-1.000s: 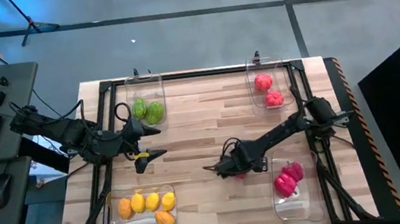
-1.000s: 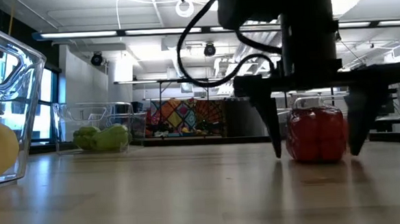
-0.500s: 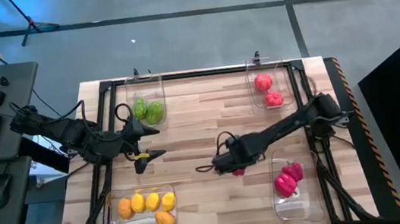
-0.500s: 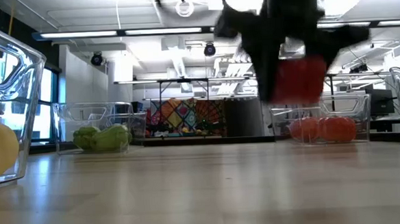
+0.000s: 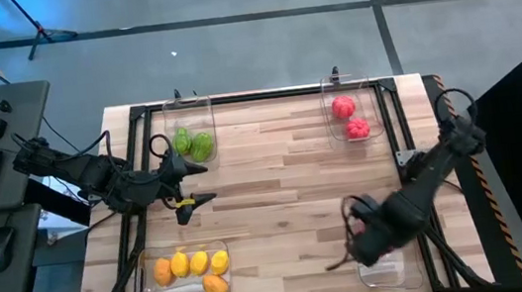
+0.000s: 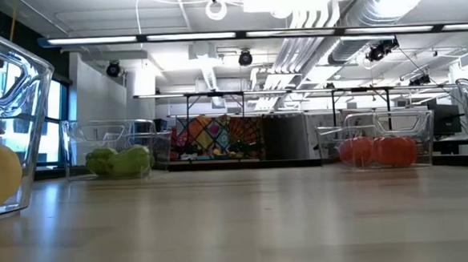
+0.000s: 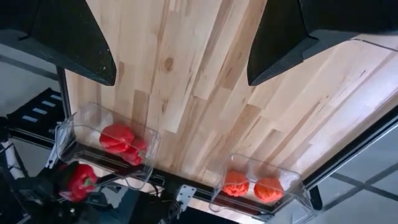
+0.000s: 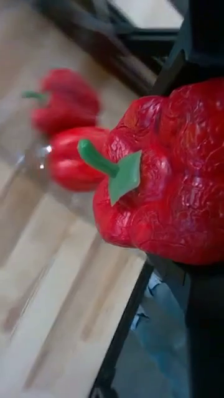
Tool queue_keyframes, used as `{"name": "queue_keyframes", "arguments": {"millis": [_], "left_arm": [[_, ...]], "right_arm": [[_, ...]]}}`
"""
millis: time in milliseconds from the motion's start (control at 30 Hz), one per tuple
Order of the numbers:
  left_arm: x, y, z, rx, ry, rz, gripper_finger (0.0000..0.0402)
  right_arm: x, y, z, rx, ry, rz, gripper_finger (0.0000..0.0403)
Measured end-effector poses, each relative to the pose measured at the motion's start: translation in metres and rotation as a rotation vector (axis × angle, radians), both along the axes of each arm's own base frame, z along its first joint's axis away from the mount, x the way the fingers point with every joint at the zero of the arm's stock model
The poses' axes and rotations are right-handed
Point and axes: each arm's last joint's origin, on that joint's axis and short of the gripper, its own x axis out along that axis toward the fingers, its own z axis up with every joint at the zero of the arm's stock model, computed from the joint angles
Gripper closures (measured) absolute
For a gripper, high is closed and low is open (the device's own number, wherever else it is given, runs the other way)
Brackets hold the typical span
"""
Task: Sort produce into baskets
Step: Put the red bell pepper into the bottom right transparent bin, then return to Home Position
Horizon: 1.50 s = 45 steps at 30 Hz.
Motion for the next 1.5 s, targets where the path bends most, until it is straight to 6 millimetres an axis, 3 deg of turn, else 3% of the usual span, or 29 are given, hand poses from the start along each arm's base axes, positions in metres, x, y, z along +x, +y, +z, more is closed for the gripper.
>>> {"name": "queue_keyframes", "arguments": {"millis": [233, 633, 767, 967, 1233, 1300, 1400, 1500], "left_arm": [[0.0, 0.0, 0.0, -0.003, -0.005, 0.0, 0.0051], [0.0, 0.0, 0.001, -0.028, -0.01, 0.011, 0.0051], [0.0, 0.0, 0.001, -0.032, -0.011, 0.013, 0.0051], [0.001, 0.0, 0.002, -0.031, -0.027, 0.024, 0.0051], [0.001, 0.001, 0.002, -0.035, -0.037, 0.045, 0.0051], [0.002, 0.001, 0.003, -0.06, -0.048, 0.057, 0.0051], [0.01, -0.003, 0.002, 0.0, -0.085, 0.019, 0.0051], [0.021, -0.012, -0.003, 0.001, -0.206, -0.133, 0.0051]], "right_arm": [[-0.036, 0.028, -0.015, 0.04, 0.107, -0.155, 0.0114], [-0.056, 0.047, -0.016, 0.051, 0.119, -0.11, 0.0108], [-0.054, 0.043, -0.021, 0.051, 0.147, -0.13, 0.0087], [-0.043, 0.039, -0.027, 0.095, 0.14, -0.085, 0.0011], [-0.045, 0.023, -0.009, 0.261, 0.259, 0.167, 0.0032], [-0.046, 0.021, -0.004, 0.25, 0.207, 0.171, 0.0033], [-0.05, 0.015, 0.002, 0.087, 0.03, 0.17, 0.0033], [-0.06, -0.003, 0.011, -0.032, -0.12, 0.07, 0.0033]]}}
